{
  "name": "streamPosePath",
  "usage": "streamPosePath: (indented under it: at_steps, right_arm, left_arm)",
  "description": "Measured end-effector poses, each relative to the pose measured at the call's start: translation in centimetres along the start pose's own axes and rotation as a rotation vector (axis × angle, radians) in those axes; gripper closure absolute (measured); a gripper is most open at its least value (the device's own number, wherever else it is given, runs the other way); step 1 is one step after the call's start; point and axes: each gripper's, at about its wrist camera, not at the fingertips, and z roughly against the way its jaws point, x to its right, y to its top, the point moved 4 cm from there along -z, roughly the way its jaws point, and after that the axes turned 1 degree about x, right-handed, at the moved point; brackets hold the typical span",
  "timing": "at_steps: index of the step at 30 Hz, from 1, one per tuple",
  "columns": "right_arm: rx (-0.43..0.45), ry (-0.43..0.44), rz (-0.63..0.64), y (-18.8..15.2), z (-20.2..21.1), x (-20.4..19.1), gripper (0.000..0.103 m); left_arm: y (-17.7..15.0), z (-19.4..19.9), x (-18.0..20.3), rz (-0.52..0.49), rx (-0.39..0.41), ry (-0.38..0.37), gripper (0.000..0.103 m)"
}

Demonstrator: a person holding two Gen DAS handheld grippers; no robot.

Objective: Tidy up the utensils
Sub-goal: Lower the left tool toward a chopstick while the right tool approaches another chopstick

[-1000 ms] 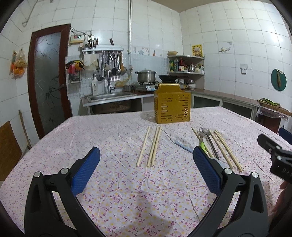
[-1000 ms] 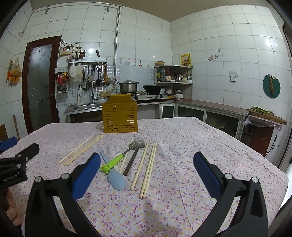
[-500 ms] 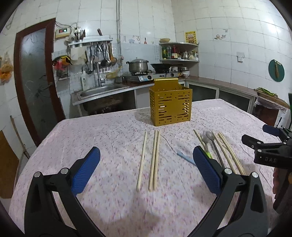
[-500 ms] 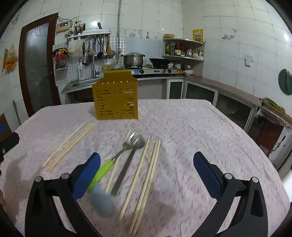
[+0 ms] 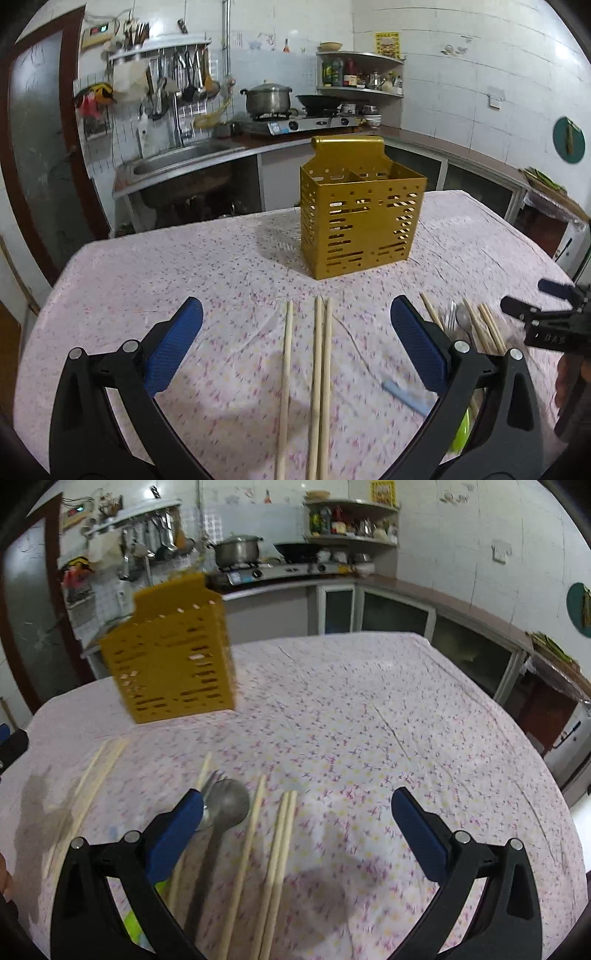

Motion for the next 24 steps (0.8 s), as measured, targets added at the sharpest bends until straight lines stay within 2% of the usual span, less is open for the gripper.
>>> streamPosePath:
  at_steps: [4,12,14,16,19,22,24]
  right_arm:
    - [-0.002,-0.067,0.008,-0.2,-1.1,0.3,0.004]
    - [0.005,-0.029,-0.019,-1.8,-1.1,0.7,0.005]
    - [-0.012,-0.039,-0.013,-2.2,-1.3,0.7,0.012]
    - [-0.041,-0.039,-0.018,-2.6,-1.8,1.0,0.04]
    - [-0.08,-0.015,-0.036,-3.1,-2.4,1.3,0.061]
    - [-0.08,-0.006,-0.023,-3.3,-2.3,0.8,0.076]
    - [-0.081,0.002,-0.005,-3.5,-2.2,0.1,0.081]
  left_arm:
    - [-0.4,-2.0,-0.3,0.025,-0.024,0.014,0.005]
    - [-2.7,-4.7,-0.8,0.022,-0.069,0.003,0.005]
    - [-2.8,-5.0,-1.1,0.027,-0.076,0.008,0.005]
    - [-2.9,-5.2,-1.2,0.034,-0.086,-0.008,0.01]
    - [-3.3,-6.0,-1.3,0.046,-0.125,-0.032,0.022]
    - [-3.6,-6.7,-1.1,0.032,-0.158,-0.044,0.037]
    - [-3.9,-7.2,-0.9,0.022,-0.181,-0.048,0.049]
